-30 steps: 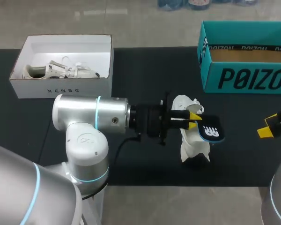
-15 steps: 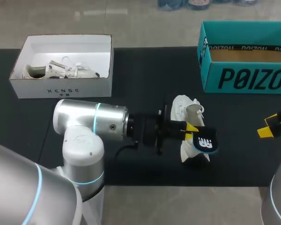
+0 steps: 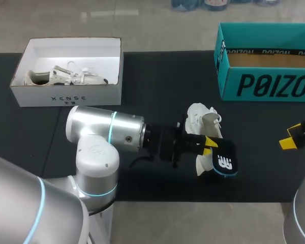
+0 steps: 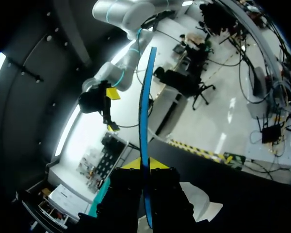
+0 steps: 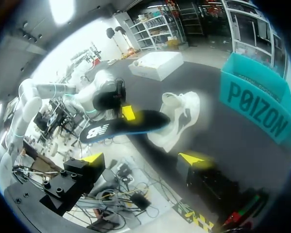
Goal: Take the shoe out of the shoebox, open the shoe tongue, remove and reinsert the insole, then place the shoe into the shoebox
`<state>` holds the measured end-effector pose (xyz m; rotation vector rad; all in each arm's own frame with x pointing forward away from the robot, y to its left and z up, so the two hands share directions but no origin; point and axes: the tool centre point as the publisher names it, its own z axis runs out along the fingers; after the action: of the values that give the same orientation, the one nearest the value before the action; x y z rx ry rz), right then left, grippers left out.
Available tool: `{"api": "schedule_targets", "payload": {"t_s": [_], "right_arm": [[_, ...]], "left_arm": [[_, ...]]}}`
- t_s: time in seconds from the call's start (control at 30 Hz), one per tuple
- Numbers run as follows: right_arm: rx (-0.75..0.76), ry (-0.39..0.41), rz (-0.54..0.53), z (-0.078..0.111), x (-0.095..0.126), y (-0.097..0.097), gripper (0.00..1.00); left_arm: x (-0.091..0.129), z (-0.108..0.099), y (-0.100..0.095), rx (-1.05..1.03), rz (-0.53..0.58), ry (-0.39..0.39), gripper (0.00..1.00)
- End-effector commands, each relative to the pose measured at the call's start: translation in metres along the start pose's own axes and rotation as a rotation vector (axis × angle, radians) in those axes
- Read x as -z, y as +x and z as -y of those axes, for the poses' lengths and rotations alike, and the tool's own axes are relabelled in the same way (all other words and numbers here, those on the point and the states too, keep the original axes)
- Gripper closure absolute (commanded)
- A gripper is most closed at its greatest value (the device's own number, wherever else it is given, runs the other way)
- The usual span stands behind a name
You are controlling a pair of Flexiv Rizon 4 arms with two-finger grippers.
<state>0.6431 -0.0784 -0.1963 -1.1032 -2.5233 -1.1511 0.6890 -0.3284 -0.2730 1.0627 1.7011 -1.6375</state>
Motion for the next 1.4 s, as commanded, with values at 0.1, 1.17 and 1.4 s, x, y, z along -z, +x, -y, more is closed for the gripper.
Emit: {"api": "schedule_targets", "payload": {"t_s": [0.1,1.17,1.4], "right_arm": [[0.000,-0.012,0.034,0.008,0.004,0.009,0.00],[0.000,-0.012,0.034,0.008,0.004,0.009,0.00],[0.000,-0.012,0.034,0.008,0.004,0.009,0.00]], "left_arm": [[0.001,-0.007,0.003,0.014,0.007,0.007,1.00],[-0.004,-0.094,0.029,-0.013,-0.008,-0.109,1.00],[-0.002,-0.111,0.026,-0.016,0.005,-0.178,1.00]]}}
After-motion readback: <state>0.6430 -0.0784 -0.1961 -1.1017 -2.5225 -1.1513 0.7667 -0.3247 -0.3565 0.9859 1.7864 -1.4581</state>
